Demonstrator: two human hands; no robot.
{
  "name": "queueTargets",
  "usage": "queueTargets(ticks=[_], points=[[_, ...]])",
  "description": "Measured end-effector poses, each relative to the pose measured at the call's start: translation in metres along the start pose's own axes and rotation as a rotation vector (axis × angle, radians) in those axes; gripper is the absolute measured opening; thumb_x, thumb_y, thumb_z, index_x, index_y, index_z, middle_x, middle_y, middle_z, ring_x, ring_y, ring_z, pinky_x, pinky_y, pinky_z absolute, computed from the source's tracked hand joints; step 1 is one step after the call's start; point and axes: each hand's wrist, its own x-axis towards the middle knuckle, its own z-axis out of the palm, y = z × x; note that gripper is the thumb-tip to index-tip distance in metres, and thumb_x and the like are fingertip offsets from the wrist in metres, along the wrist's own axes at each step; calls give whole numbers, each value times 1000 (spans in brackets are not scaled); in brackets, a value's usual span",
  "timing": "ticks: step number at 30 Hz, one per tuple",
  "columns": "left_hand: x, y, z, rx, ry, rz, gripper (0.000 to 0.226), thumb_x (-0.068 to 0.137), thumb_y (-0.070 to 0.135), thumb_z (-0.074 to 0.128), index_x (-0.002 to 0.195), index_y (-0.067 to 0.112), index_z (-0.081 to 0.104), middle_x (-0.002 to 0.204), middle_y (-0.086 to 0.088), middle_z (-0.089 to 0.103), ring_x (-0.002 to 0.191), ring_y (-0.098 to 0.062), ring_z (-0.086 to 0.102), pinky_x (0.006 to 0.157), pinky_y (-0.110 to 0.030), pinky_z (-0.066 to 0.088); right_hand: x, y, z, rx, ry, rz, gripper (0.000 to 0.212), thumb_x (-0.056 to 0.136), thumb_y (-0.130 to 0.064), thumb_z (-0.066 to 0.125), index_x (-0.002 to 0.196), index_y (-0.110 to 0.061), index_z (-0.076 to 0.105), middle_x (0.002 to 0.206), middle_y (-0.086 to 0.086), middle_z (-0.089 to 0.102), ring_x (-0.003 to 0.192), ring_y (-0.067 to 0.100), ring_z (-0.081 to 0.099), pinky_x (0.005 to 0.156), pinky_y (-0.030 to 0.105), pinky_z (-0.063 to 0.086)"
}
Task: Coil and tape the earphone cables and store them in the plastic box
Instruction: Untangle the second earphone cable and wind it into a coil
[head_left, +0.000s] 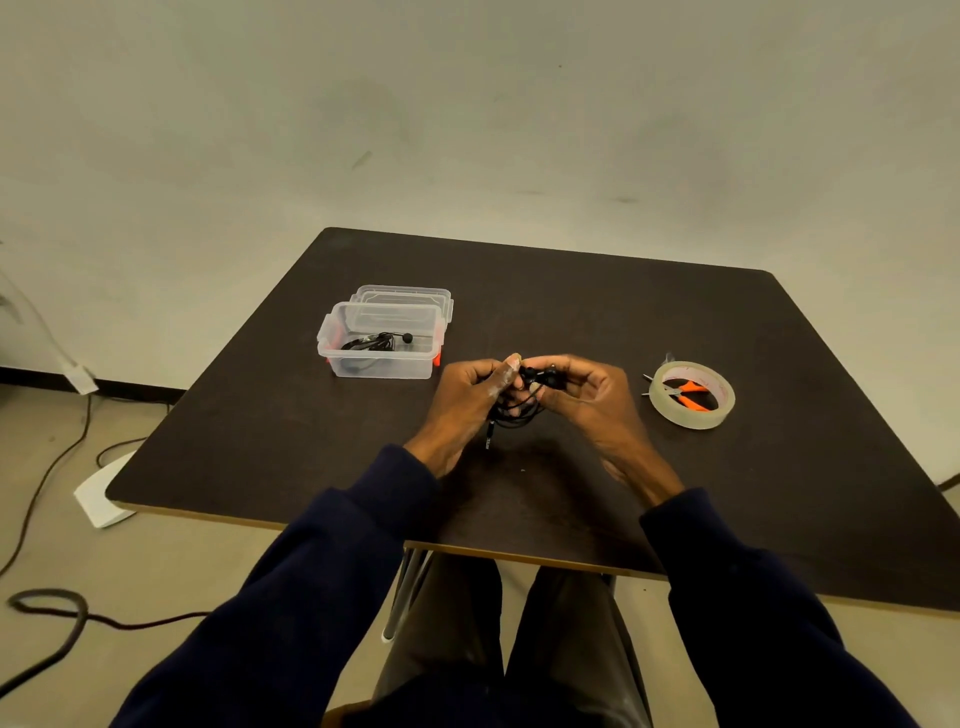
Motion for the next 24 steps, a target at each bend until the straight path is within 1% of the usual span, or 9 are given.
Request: queueTargets(ticks=[2,4,6,9,12,16,20,22,24], points=[[-2,1,3,-11,17,-2,27,103,27,60,85,11,72,81,-11,77,69,-12,72,68,-26,57,0,-1,0,47,-13,41,37,79,0,71,115,-9,74,116,7,76,116,22,70,103,47,55],[-3,2,5,-22,27,-1,27,103,27,61,86,10,72,82,-11,79,70,-11,72,68,-22,56,1,1,-2,79,-26,80,47,72,-1,60,115,-10,75,118,10,75,118,27,68,103,53,53],[-4,2,5,-38,39,-6,26,102,26,62,86,10,74,79,-8,79,67,-8,70,67,-20,54,0,1,-3,70,-33,79,44,74,-3,59,113,-12,76,116,10,76,117,30,69,103,55,53],[-4,-1,4,-53,25,-10,26,102,25,62,86,11,76,73,-1,75,62,-7,64,64,-21,53,-1,-5,-1,-66,-4,23,23,86,-15,78,110,-17,78,108,1,79,107,19,73,98,45,58],[-5,-4,1,-27,5,-1,29,102,29,61,85,11,76,71,0,71,64,-10,62,66,-23,53,0,-8,-2,-249,9,-78,25,84,-18,84,108,-16,79,104,-3,79,101,11,74,94,37,60],[-8,-8,-1,26,-9,16,31,104,29,58,90,9,76,71,-2,72,65,-12,62,67,-24,54,6,-10,-6,-355,-7,-108,22,82,-16,84,103,-19,80,97,-4,79,92,8,75,84,32,62],[-8,-12,-2,133,39,7,37,104,37,56,87,12,76,55,4,57,56,-8,53,61,-20,48,15,-8,-6,-450,-29,-64,18,88,-12,79,105,-17,78,98,-3,76,86,9,75,74,32,64],[-9,-12,-3,99,15,-37,39,104,38,55,83,11,73,54,3,55,58,-13,56,63,-23,50,19,-7,-8,-485,-77,-40,15,92,-10,75,106,-16,77,97,-3,76,82,2,73,67,27,61],[-12,-10,-6,20,-46,-83,40,105,39,54,79,12,68,58,1,56,63,-18,61,65,-25,53,22,-10,-10,-480,-128,-12,14,94,-9,72,107,-14,76,94,-2,76,71,-4,68,61,21,55]])
